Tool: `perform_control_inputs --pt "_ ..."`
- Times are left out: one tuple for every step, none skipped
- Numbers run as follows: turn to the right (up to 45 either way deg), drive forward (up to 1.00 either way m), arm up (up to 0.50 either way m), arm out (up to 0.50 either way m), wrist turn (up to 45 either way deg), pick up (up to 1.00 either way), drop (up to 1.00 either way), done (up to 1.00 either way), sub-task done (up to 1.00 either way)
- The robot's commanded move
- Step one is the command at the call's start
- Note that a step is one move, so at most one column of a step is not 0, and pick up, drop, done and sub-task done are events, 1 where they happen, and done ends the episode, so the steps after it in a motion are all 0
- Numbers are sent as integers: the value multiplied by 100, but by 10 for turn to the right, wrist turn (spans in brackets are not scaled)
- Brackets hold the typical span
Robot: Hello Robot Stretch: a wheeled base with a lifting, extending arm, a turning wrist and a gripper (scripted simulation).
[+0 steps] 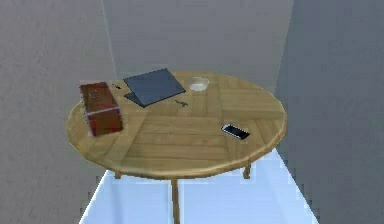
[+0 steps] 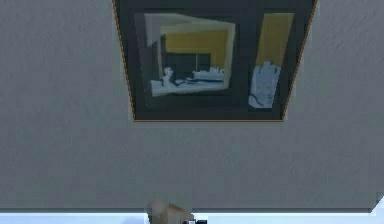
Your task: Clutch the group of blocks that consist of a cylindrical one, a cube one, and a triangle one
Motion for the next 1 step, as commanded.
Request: perform_control_inputs --pt "0 0 0 0 450 0 0 0 0"
